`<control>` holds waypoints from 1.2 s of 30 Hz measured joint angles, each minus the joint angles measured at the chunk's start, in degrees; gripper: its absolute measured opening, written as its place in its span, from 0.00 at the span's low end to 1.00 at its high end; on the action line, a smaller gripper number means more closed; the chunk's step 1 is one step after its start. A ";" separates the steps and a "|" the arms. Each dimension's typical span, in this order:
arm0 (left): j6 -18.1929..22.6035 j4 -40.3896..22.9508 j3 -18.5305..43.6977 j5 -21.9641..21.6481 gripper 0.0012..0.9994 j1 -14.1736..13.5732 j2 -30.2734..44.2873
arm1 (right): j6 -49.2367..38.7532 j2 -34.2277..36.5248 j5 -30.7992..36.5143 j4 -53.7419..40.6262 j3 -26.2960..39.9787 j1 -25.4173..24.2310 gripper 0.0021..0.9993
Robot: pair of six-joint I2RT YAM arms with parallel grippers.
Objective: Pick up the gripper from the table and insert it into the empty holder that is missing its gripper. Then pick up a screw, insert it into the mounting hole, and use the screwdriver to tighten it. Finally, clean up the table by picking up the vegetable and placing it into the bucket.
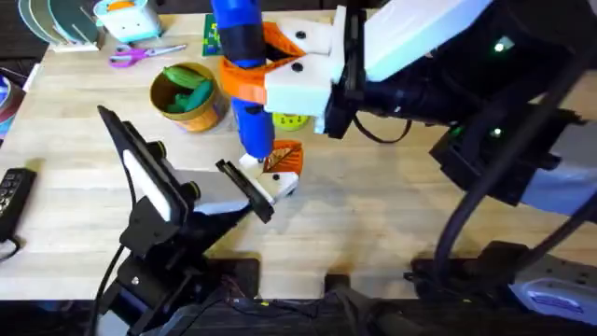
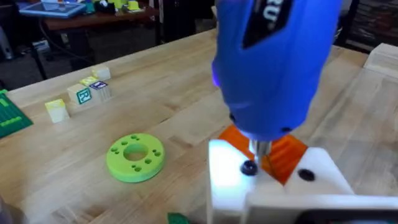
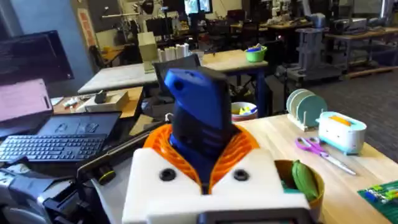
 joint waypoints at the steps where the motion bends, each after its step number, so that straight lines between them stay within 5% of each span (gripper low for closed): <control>1: 0.00 0.00 0.00 0.00 0.00 0.00 0.00 | -0.20 0.00 0.00 -0.11 -0.02 0.00 0.02; 28: -0.02 0.00 0.00 0.04 0.00 0.00 0.00 | -1.64 0.01 0.22 -1.23 0.00 0.00 0.02; 36: -0.02 0.02 -0.02 0.02 0.00 0.00 0.00 | -0.35 -0.24 -0.15 7.98 -0.07 -0.71 0.02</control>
